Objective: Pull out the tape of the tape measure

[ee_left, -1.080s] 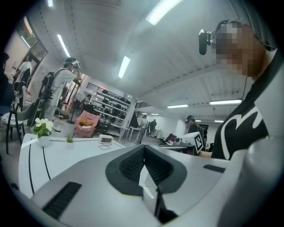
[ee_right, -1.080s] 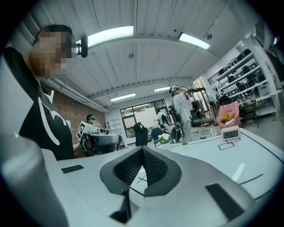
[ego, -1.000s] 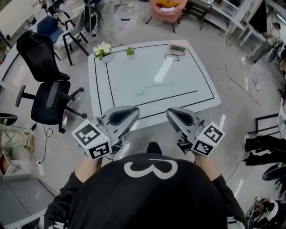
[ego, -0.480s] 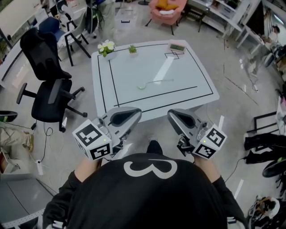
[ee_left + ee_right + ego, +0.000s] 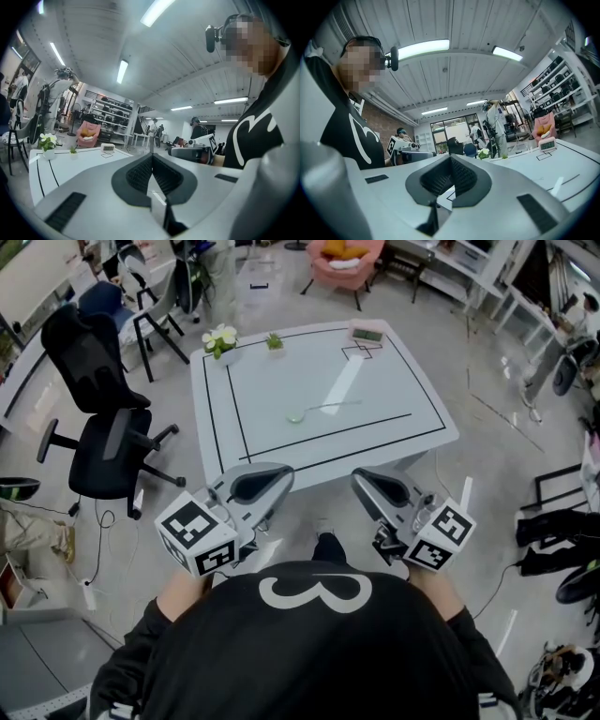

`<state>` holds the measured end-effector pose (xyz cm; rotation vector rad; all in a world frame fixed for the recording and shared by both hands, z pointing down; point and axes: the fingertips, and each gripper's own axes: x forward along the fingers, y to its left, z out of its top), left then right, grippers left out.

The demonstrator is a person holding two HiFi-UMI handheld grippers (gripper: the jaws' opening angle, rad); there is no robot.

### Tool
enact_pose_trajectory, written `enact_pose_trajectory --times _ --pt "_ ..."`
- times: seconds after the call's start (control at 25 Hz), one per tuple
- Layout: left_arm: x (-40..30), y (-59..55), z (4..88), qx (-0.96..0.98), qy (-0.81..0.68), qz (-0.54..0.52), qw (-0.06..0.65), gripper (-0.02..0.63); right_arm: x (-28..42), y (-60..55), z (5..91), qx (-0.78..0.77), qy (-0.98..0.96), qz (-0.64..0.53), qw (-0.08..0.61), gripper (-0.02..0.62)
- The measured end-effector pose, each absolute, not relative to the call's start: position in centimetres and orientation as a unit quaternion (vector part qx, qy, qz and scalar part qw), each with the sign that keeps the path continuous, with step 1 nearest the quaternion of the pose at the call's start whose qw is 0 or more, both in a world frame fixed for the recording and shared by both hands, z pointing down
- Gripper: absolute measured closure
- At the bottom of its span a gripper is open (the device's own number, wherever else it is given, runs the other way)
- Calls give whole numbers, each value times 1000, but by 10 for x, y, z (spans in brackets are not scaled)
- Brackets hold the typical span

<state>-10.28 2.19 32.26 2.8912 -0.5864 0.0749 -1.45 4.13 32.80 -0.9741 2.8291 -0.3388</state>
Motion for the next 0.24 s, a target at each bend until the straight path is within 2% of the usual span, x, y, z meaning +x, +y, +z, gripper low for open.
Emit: enact_pose_trajectory --times 0.24 --pt "-108 18 327 973 -207 29 98 603 -16 38 335 -329 936 -113 59 586"
